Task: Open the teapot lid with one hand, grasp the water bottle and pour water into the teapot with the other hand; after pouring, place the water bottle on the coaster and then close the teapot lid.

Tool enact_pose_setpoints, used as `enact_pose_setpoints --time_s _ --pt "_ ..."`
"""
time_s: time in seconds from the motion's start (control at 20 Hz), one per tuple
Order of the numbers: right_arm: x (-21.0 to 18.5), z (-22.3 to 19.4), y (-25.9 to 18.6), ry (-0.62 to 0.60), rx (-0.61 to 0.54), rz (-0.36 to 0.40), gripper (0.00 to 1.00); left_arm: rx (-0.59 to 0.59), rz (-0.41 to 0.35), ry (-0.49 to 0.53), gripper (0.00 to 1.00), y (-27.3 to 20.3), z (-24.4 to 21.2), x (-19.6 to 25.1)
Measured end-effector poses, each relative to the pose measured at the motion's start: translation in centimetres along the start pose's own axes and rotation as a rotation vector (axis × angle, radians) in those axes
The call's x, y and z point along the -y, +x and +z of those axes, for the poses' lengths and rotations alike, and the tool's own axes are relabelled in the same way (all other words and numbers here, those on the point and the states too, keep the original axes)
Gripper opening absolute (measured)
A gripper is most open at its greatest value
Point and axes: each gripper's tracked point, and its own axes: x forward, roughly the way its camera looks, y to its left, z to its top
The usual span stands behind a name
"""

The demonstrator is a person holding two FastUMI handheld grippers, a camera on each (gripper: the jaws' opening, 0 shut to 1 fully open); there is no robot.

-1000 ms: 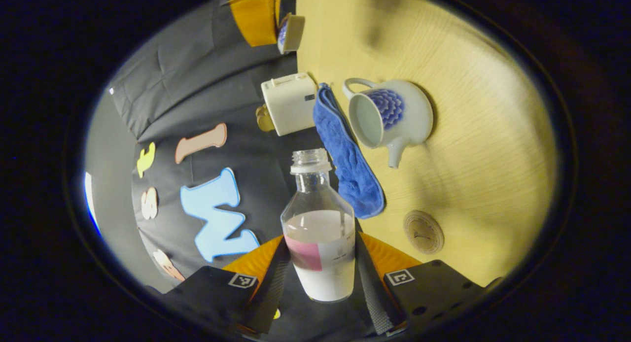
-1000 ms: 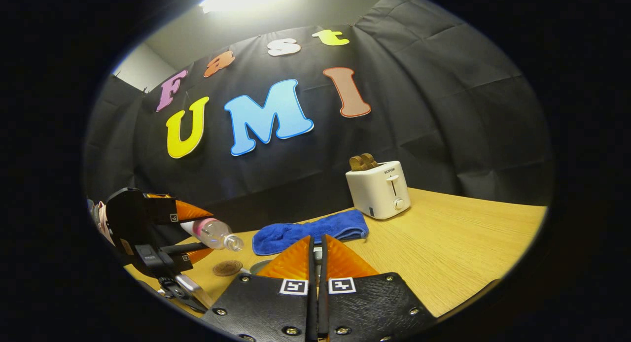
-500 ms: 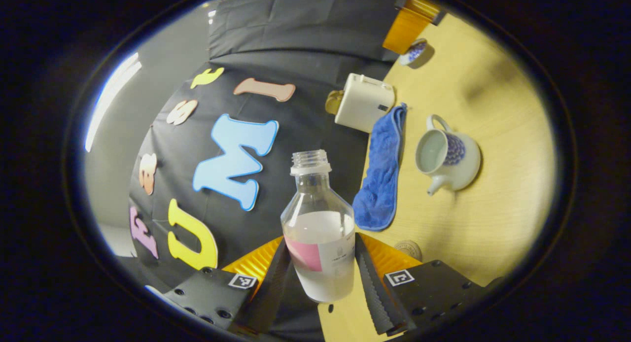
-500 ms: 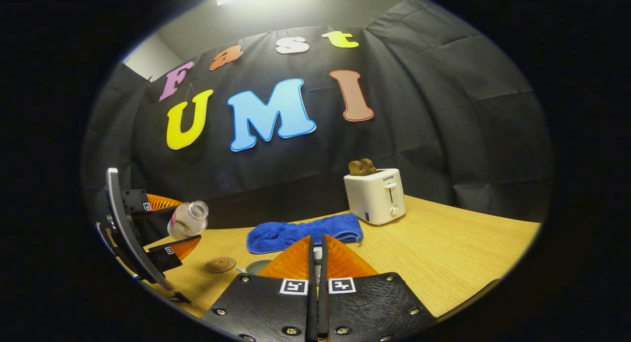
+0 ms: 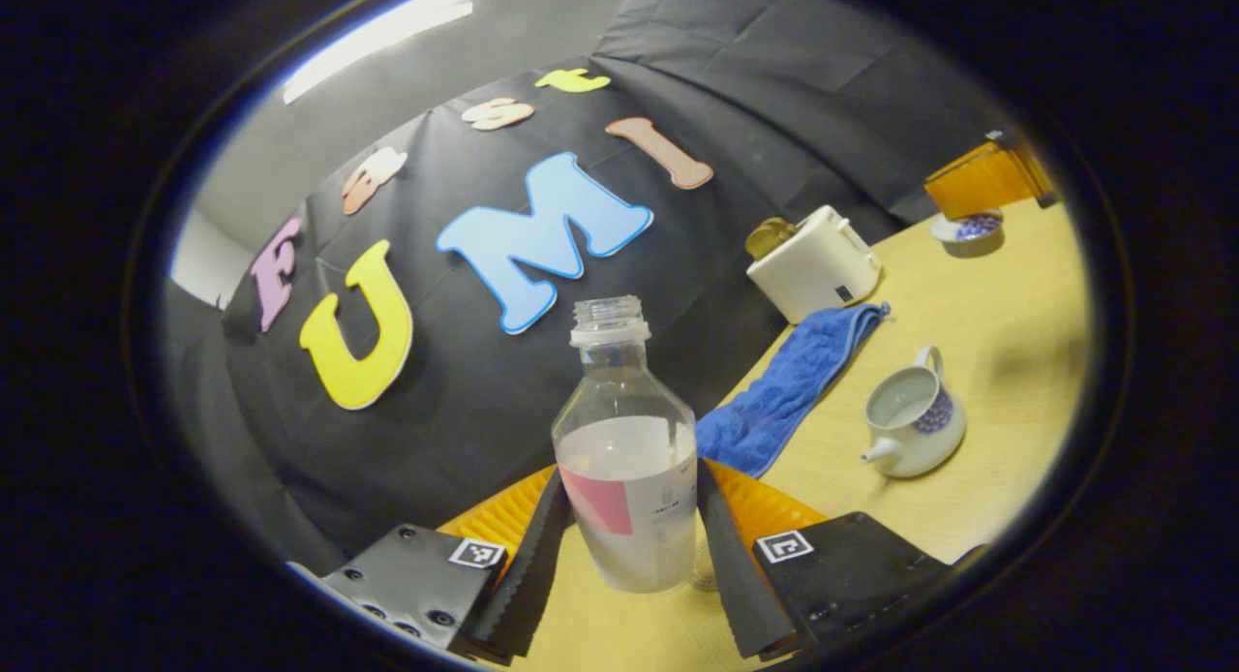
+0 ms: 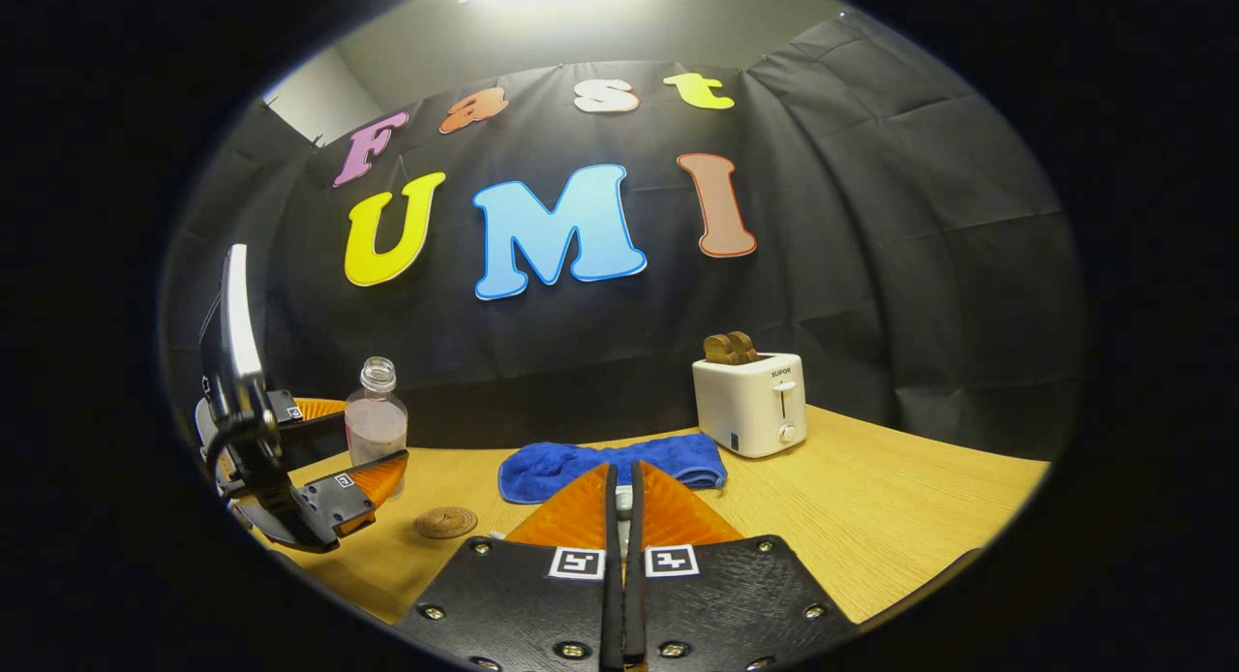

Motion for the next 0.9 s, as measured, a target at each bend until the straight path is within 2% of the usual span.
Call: enact_pose_setpoints --time_s 0.4,0.5,0.65,0.7,0.9 --pt "-2.0 -0.8 -0.3 -0.013 -0.017 0.031 0.01 -0.054 -0.01 -0.45 0.87 1.4 -1.5 2.2" --pt "-2.4 -1.0 -0.2 -0.014 -0.022 0.037 0.01 -0.057 0.002 -0.5 0.87 1.4 -1.7 1.9" --pt "-2.6 -1.5 -0.1 -0.012 -0.032 0.04 0.01 -0.065 0.0 -0.558 0.79 1.5 -1.9 1.9" --pt "-2.6 -1.6 -0.1 -0.008 -0.036 0.042 0.01 -0.074 0.005 -0.574 0.87 1.6 -2.3 2.1" --pt "-2.8 -2.0 -0.2 0.001 -0.036 0.05 0.01 -0.143 -0.001 -0.677 0.87 3.5 -4.5 3.7"
